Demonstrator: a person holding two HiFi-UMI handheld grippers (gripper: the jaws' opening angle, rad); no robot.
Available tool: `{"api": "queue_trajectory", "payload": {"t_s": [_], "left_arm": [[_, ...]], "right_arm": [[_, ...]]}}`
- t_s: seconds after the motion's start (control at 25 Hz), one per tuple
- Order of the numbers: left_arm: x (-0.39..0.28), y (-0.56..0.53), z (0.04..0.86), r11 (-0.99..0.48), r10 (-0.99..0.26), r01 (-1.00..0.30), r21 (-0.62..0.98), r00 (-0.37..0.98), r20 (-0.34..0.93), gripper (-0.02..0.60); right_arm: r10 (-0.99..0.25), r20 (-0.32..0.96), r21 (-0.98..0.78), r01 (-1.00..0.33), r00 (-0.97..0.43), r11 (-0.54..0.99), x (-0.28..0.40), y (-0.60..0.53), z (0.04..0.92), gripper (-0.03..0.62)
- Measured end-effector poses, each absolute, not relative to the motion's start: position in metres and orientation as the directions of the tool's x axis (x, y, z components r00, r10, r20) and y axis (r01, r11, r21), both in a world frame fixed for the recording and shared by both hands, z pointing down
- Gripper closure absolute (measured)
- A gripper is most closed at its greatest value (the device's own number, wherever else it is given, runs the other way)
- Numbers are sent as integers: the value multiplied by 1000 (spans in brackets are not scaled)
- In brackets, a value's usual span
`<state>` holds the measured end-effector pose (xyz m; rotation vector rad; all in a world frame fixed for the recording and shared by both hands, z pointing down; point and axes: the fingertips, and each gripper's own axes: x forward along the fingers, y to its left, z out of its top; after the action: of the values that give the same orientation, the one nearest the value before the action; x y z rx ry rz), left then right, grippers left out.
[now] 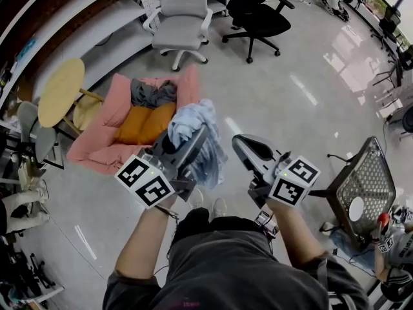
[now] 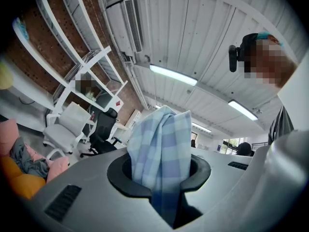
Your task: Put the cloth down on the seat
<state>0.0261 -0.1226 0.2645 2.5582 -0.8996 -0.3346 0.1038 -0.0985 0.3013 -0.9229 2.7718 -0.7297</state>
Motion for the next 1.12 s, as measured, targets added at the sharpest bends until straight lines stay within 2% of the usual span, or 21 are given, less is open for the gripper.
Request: {"api": "queue_trajectory", "payload": {"t_s": [0.68,1.12], "left_arm": [[50,-295,329,-711,-599,-497,497,799,-56,472],[18,-414,409,-659,-600,-491,569,800,-3,472]], "right_arm": [[-668,117,-526,-617,-735,586,128,-232,360,579],[-670,219,-574,-649,-709,499,93,-327,423,579]]}}
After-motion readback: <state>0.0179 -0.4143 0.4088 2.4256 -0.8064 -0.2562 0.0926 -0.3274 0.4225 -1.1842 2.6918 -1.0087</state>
